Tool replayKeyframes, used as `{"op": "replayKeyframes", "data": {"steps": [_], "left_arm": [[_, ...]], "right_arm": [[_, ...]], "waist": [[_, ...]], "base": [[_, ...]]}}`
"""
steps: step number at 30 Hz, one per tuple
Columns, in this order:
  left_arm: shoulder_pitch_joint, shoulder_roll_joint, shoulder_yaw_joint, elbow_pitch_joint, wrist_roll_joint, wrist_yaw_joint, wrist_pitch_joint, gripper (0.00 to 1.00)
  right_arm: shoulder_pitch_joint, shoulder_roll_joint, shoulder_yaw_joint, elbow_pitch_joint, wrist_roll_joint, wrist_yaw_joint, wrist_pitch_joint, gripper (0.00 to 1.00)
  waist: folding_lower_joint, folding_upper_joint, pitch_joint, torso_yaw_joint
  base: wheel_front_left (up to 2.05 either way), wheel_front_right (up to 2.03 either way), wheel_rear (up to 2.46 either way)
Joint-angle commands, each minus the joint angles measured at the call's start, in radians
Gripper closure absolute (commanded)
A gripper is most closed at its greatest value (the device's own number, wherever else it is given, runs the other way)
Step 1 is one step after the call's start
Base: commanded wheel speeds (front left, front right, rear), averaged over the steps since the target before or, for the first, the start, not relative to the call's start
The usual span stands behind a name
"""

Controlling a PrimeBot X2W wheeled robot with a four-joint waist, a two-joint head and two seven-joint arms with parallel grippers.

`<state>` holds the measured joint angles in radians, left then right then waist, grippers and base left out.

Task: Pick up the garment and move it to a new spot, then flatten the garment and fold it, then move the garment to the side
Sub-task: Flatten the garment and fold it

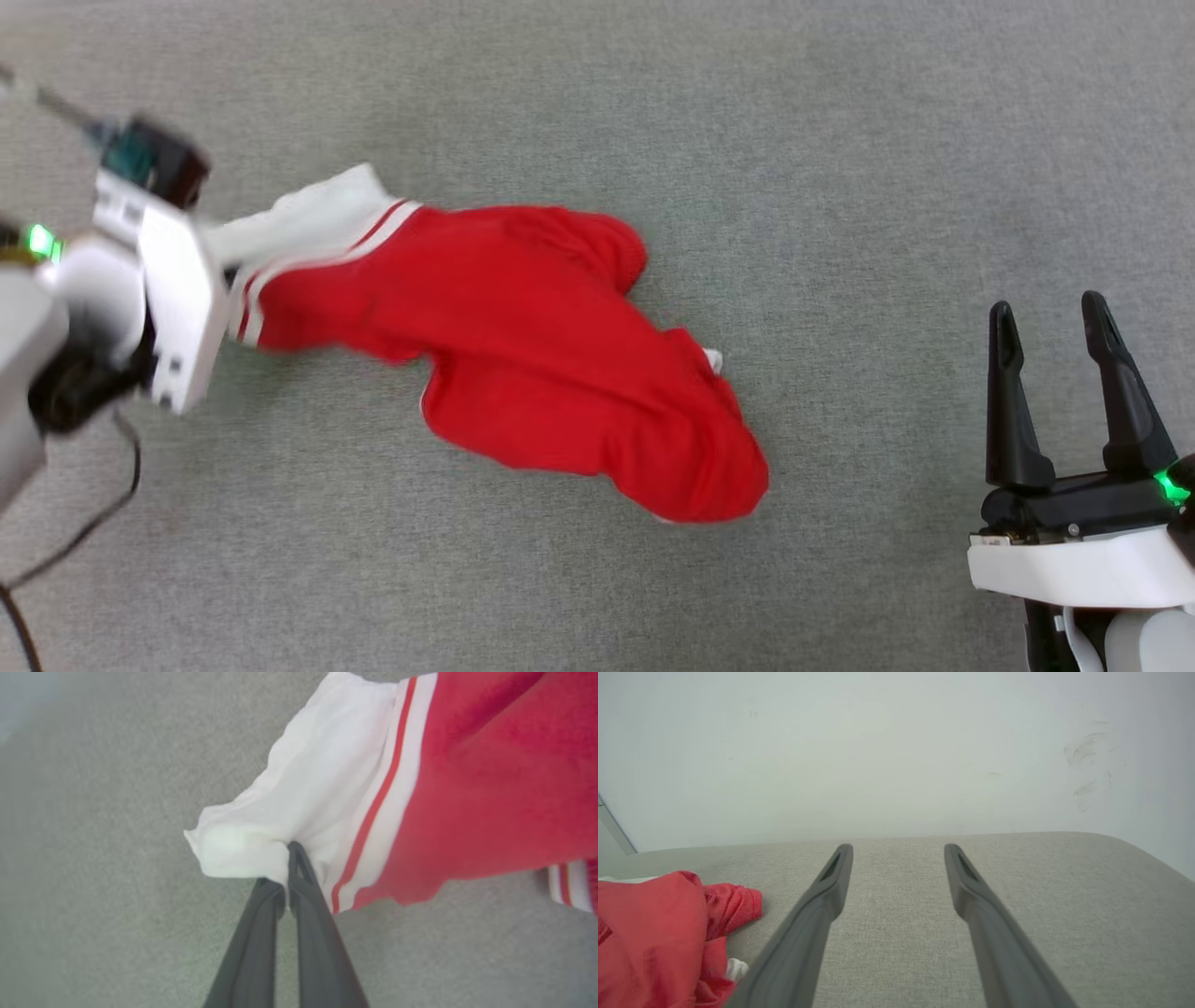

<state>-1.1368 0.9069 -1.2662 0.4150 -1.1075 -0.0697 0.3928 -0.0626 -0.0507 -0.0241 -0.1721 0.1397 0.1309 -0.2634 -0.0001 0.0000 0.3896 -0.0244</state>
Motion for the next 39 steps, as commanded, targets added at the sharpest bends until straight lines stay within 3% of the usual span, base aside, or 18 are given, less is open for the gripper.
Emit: {"op": "replayKeyframes", "data": {"steps": [1, 8, 9, 10, 17, 22, 25, 31, 39], "left_arm": [[0.025, 0.003, -0.002, 0.007, -0.01, 0.008, -0.007, 1.0], [0.189, -0.025, -0.007, 0.077, -0.073, 0.016, -0.049, 1.0], [0.189, -0.034, -0.002, 0.084, -0.067, 0.02, -0.074, 0.62], [0.18, -0.041, 0.008, 0.092, -0.059, 0.028, -0.102, 0.0], [0.082, -0.051, 0.022, 0.065, 0.057, 0.055, -0.215, 0.0], [0.011, -0.048, 0.023, -0.058, 0.133, 0.084, -0.238, 0.0], [-0.02, -0.066, 0.03, -0.158, 0.14, 0.076, -0.236, 0.0], [-0.081, -0.107, 0.011, -0.327, 0.186, 0.039, -0.141, 0.0], [-0.089, -0.175, -0.009, -0.427, 0.174, -0.037, 0.069, 0.0]], "right_arm": [[0.002, 0.001, -0.001, 0.001, -0.005, 0.0, -0.002, 0.0], [0.016, 0.001, 0.006, 0.005, -0.012, 0.0, -0.002, 0.0], [0.019, 0.001, 0.004, 0.006, -0.013, 0.0, -0.002, 0.0], [0.023, 0.001, 0.002, 0.007, -0.014, 0.0, -0.002, 0.0], [0.046, 0.001, -0.002, 0.012, -0.023, 0.0, -0.002, 0.0], [0.063, 0.001, -0.003, 0.014, -0.02, 0.0, -0.002, 0.0], [0.067, 0.001, -0.001, 0.016, -0.017, 0.0, -0.002, 0.0], [0.067, 0.001, 0.005, 0.015, -0.012, 0.0, -0.002, 0.0], [0.043, 0.001, 0.009, 0.01, -0.008, 0.0, -0.002, 0.0]], "waist": [[0.0001, 0.0, -0.003, 0.004], [0.0001, 0.0, -0.02, 0.01], [0.0001, 0.0, -0.026, 0.013], [0.0001, 0.0, -0.033, 0.016], [0.0001, 0.0, -0.094, 0.033], [0.0001, 0.0, -0.128, 0.038], [0.0001, 0.0, -0.14, 0.039], [0.0001, 0.0, -0.148, 0.03], [0.0001, 0.0, -0.123, -0.005]], "base": [[0.0, 0.0, 0.0], [0.0, 0.0, 0.0], [0.0, 0.0, 0.0], [0.0, 0.0, 0.0], [0.0, 0.0, 0.0], [0.0, 0.0, 0.0], [0.0, 0.0, 0.0], [0.0, 0.0, 0.0], [0.0, 0.0, 0.0]]}}
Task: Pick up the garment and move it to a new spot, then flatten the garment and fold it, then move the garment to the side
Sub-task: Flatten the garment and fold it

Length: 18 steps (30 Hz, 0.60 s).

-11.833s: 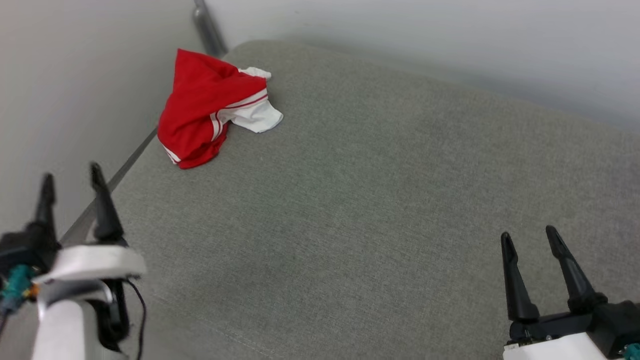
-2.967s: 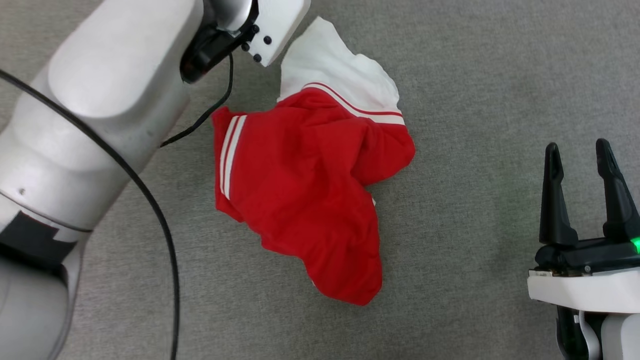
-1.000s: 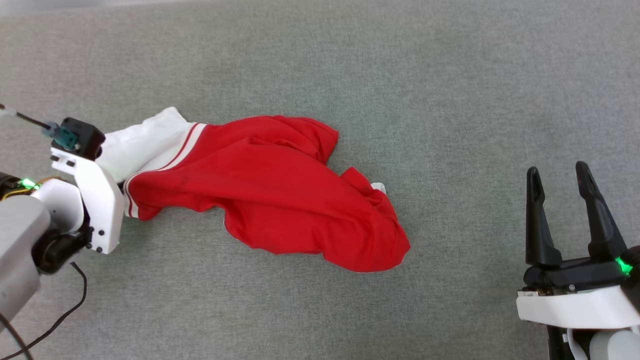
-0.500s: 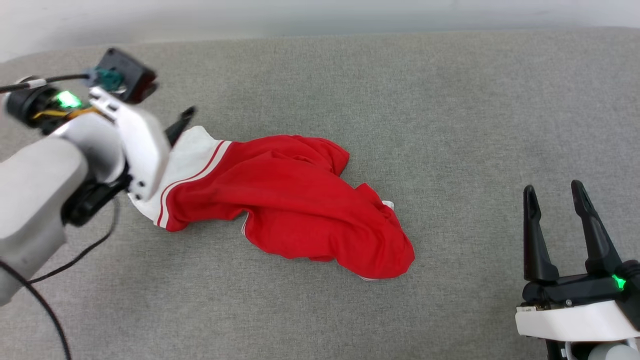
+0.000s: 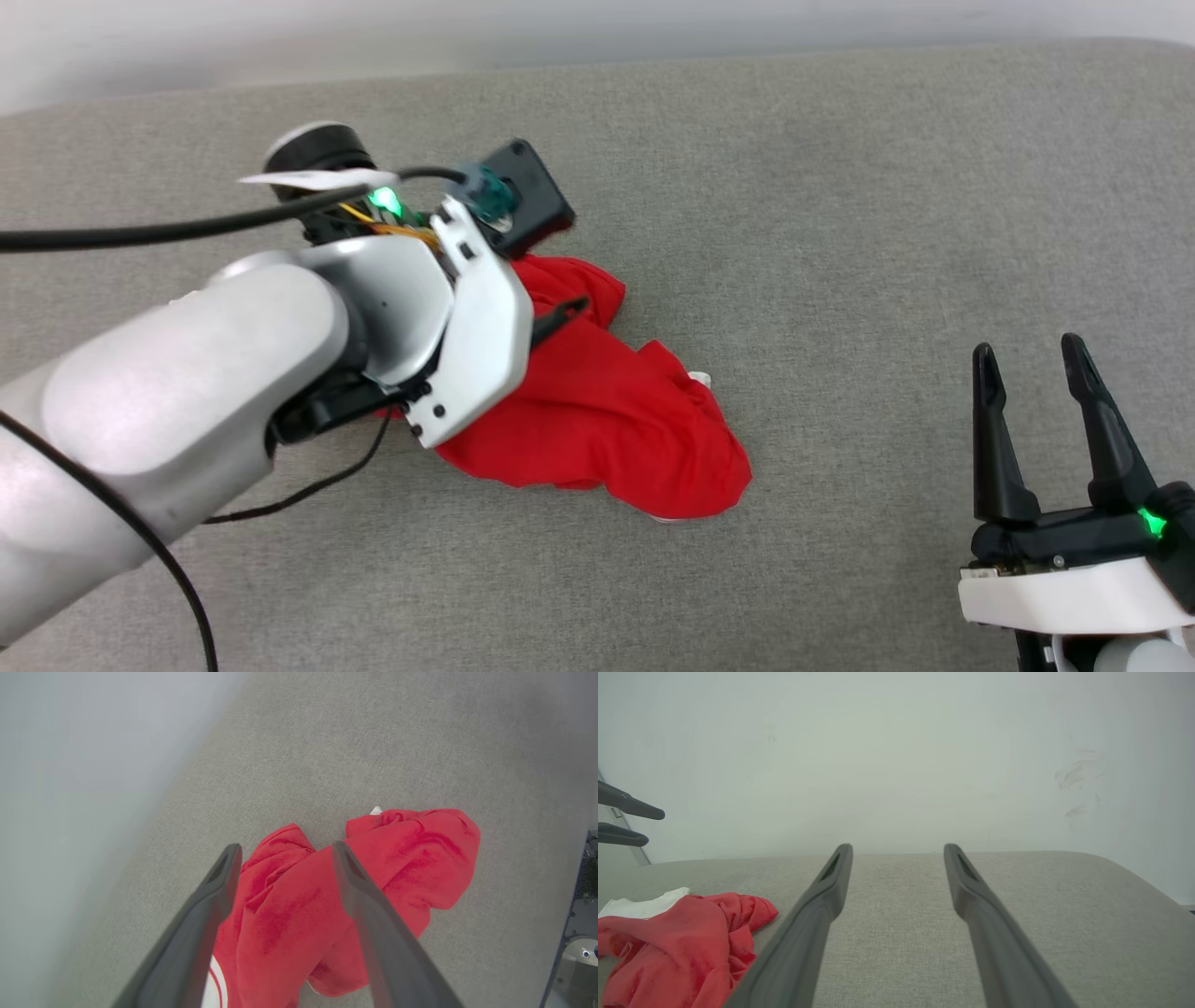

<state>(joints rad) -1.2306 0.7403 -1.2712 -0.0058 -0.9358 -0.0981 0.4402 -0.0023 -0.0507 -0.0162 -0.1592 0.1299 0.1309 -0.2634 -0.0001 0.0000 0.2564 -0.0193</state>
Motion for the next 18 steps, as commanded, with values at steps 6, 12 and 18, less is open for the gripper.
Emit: {"op": "replayKeyframes", "data": {"steps": [6, 12, 18], "left_arm": [[0.07, -0.05, -0.01, -0.021, -0.032, -0.03, 0.162, 0.0], [0.166, -0.077, -0.009, -0.072, -0.01, -0.031, 0.304, 0.0], [0.24, -0.082, -0.009, -0.057, 0.012, -0.031, 0.37, 0.0]], "right_arm": [[-0.029, 0.001, 0.004, -0.007, 0.011, 0.0, -0.002, 0.0], [-0.045, 0.001, 0.004, -0.008, 0.017, 0.0, -0.002, 0.0], [-0.063, 0.001, 0.007, -0.008, 0.02, 0.0, -0.002, 0.0]], "waist": [[0.0001, 0.0, 0.04, -0.038], [0.0001, 0.0, 0.07, -0.057], [0.0001, 0.0, 0.094, -0.068]], "base": [[0.0, 0.0, 0.0], [0.0, 0.0, 0.0], [0.0, 0.0, 0.0]]}}
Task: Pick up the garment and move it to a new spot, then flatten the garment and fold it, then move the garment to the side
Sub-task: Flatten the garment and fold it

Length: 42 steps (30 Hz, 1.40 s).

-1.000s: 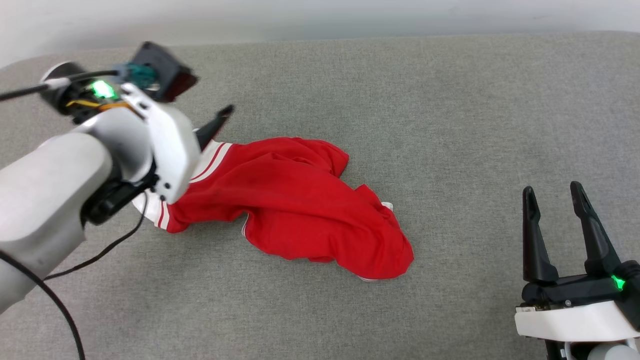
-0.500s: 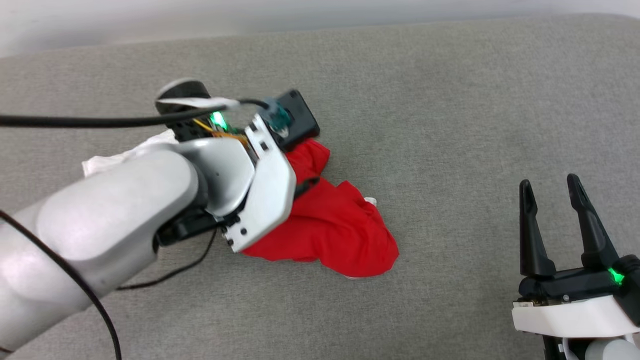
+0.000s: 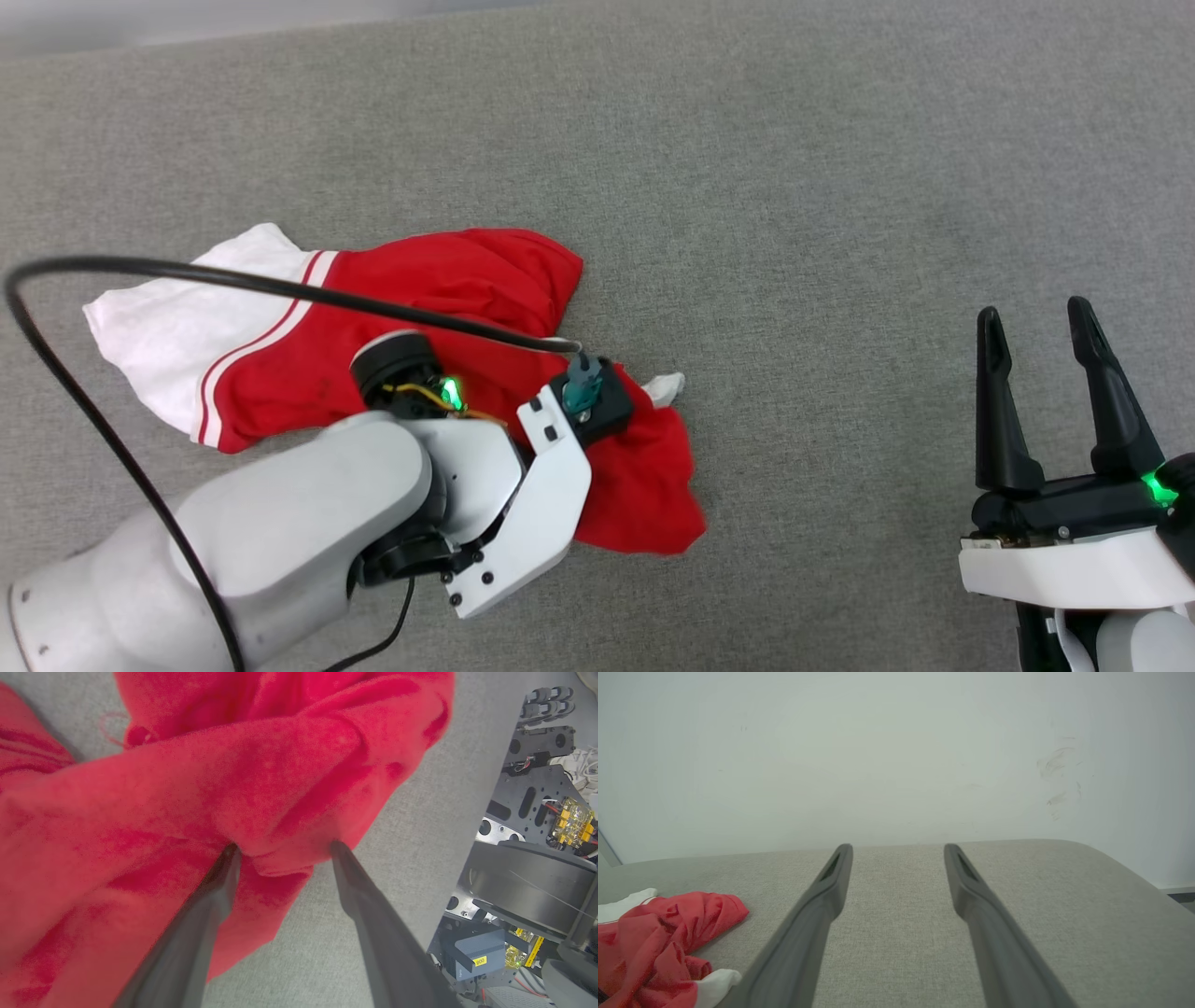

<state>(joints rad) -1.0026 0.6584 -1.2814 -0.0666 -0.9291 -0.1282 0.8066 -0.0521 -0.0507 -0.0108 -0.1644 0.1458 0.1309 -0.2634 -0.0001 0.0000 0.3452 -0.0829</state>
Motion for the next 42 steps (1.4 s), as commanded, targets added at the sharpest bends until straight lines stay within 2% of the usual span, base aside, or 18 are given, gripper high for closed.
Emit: {"op": "replayKeyframes", "data": {"steps": [1, 9, 10, 11, 12, 17, 23, 30, 37, 42], "left_arm": [[0.029, -0.004, 0.0, 0.013, 0.009, -0.001, 0.009, 0.0], [0.15, -0.032, -0.016, 0.09, 0.056, -0.002, 0.057, 0.0], [0.156, -0.034, -0.019, 0.092, 0.06, -0.002, 0.061, 0.03], [0.154, -0.034, -0.018, 0.091, 0.073, -0.002, 0.049, 0.6], [0.149, -0.035, -0.017, 0.092, 0.081, -0.002, 0.036, 1.0], [0.074, -0.056, -0.004, 0.056, 0.061, -0.002, -0.076, 1.0], [-0.058, -0.079, 0.028, 0.038, 0.002, -0.001, -0.271, 1.0], [-0.191, -0.144, 0.097, 0.113, -0.012, -0.001, -0.44, 1.0], [-0.166, -0.24, 0.024, 0.271, 0.012, -0.001, -0.48, 1.0], [-0.045, -0.316, 0.001, 0.347, 0.05, -0.001, -0.424, 1.0]], "right_arm": [[-0.014, 0.001, 0.002, -0.003, 0.003, 0.0, -0.002, 0.0], [-0.029, 0.001, 0.009, 0.003, 0.008, 0.0, -0.002, 0.0], [-0.029, 0.001, 0.007, 0.005, 0.008, 0.0, -0.002, 0.0], [-0.029, 0.001, 0.006, 0.006, 0.008, 0.0, -0.002, 0.0], [-0.027, 0.001, 0.005, 0.008, 0.008, 0.0, -0.002, 0.0], [-0.016, 0.001, -0.006, 0.015, 0.003, 0.0, -0.002, 0.0], [-0.014, 0.001, -0.02, 0.013, 0.005, 0.0, -0.002, 0.0], [-0.021, 0.001, -0.029, 0.005, 0.015, 0.0, -0.002, 0.0], [-0.035, 0.001, -0.03, 0.007, 0.029, 0.0, -0.002, 0.0], [-0.045, 0.001, -0.028, 0.012, 0.031, 0.0, -0.002, 0.0]], "waist": [[0.0001, 0.0, 0.009, -0.006], [0.0001, 0.0, 0.031, -0.018], [0.0001, 0.0, 0.031, -0.018], [0.0001, 0.0, 0.03, -0.018], [0.0001, 0.0, 0.028, -0.018], [0.0001, 0.0, 0.004, -0.009], [0.0001, 0.0, -0.015, -0.011], [0.0001, 0.0, 0.005, -0.039], [0.0001, 0.0, 0.049, -0.063], [0.0001, 0.0, 0.067, -0.078]], "base": [[0.0, 0.0, 0.0], [0.0, 0.0, 0.0], [0.0, 0.0, 0.0], [0.0, 0.0, 0.0], [0.0, 0.0, 0.0], [0.0, 0.0, 0.0], [0.0, 0.0, 0.0], [0.0, 0.0, 0.0], [0.0, 0.0, 0.0], [0.0, 0.0, 0.0]]}}
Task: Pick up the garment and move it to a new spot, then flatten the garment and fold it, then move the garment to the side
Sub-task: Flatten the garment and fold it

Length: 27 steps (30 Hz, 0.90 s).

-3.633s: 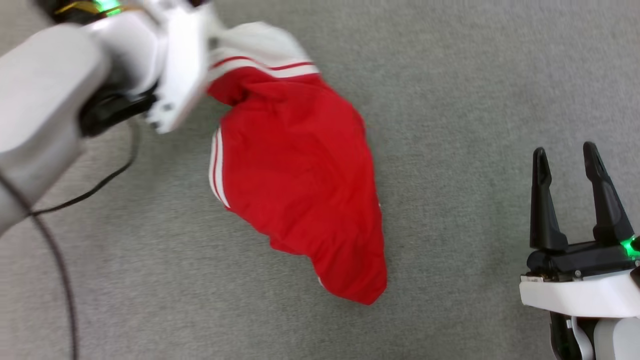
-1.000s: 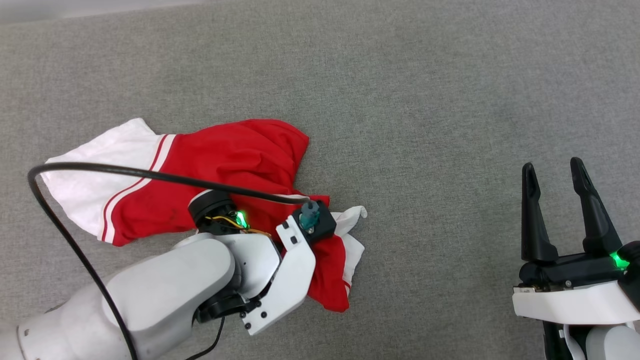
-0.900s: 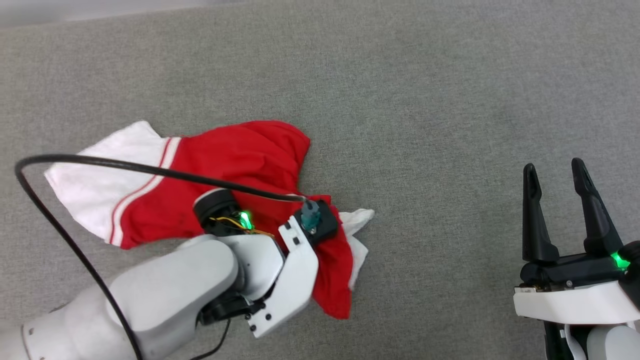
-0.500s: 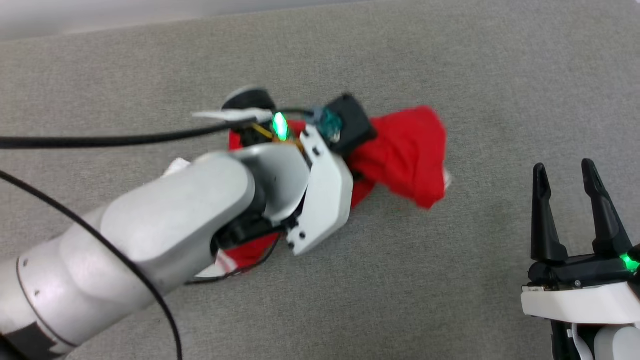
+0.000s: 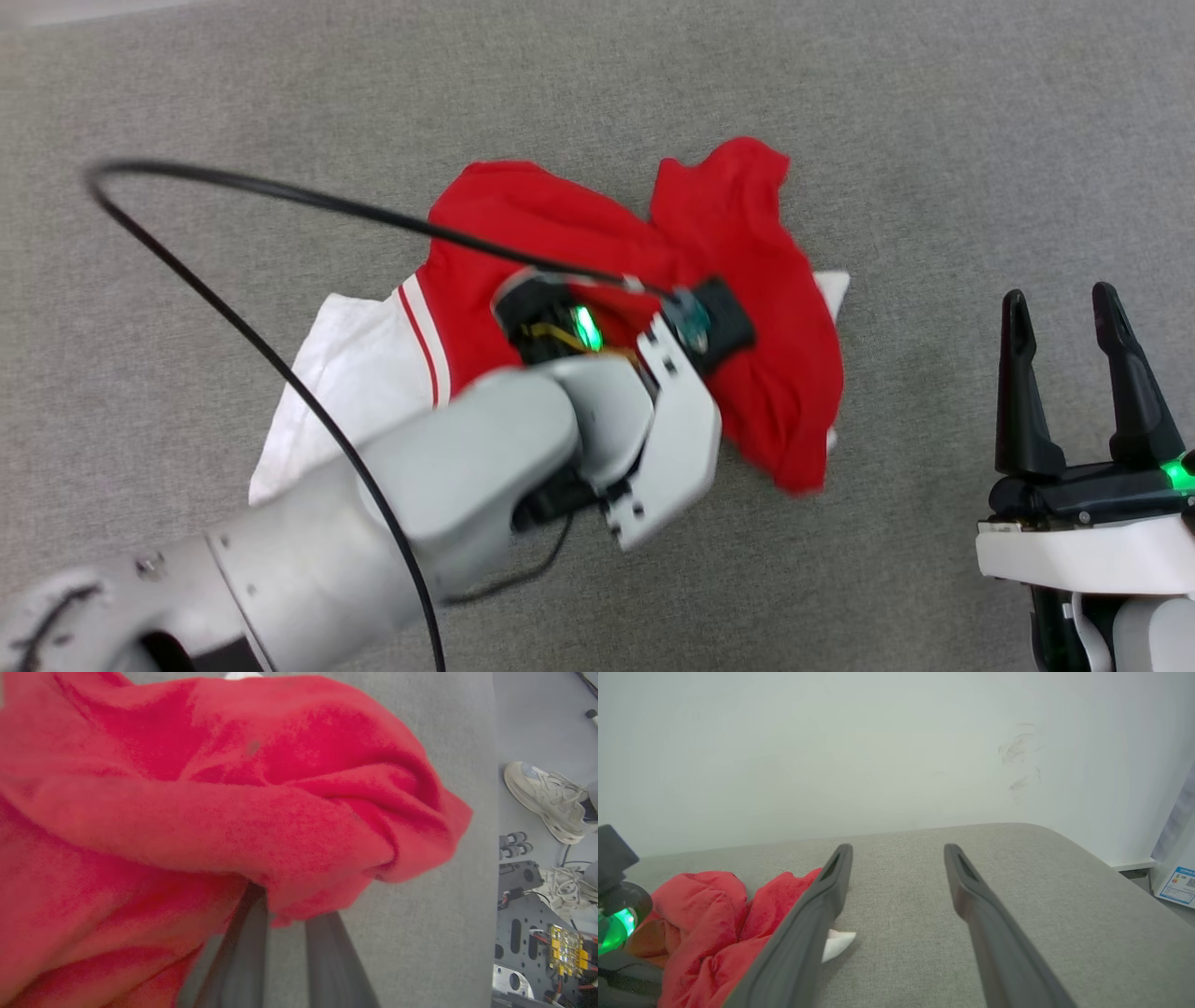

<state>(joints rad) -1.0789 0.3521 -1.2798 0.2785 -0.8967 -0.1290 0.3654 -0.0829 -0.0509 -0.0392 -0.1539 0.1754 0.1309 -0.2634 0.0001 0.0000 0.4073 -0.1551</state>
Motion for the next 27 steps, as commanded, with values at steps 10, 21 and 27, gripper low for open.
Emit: {"op": "replayKeyframes", "data": {"steps": [10, 21, 27], "left_arm": [[0.123, -0.05, -0.002, 0.028, 0.092, 0.0, 0.018, 0.0], [0.148, -0.035, 0.042, 0.054, 0.132, 0.052, -0.34, 0.0], [0.266, 0.039, 0.125, 0.019, 0.178, 0.249, -0.548, 0.0]], "right_arm": [[0.001, 0.001, -0.012, 0.013, -0.013, 0.0, -0.002, 0.0], [0.073, 0.001, -0.021, 0.027, -0.032, 0.0, -0.002, 0.0], [0.109, 0.001, -0.033, 0.029, -0.042, 0.0, -0.002, 0.0]], "waist": [[-0.0001, 0.0, -0.027, 0.009], [-0.0001, 0.0, -0.163, 0.073], [-0.0001, 0.0, -0.217, 0.105]], "base": [[0.0, 0.0, 0.0], [0.0, 0.0, 0.0], [0.0, 0.0, 0.0]]}}
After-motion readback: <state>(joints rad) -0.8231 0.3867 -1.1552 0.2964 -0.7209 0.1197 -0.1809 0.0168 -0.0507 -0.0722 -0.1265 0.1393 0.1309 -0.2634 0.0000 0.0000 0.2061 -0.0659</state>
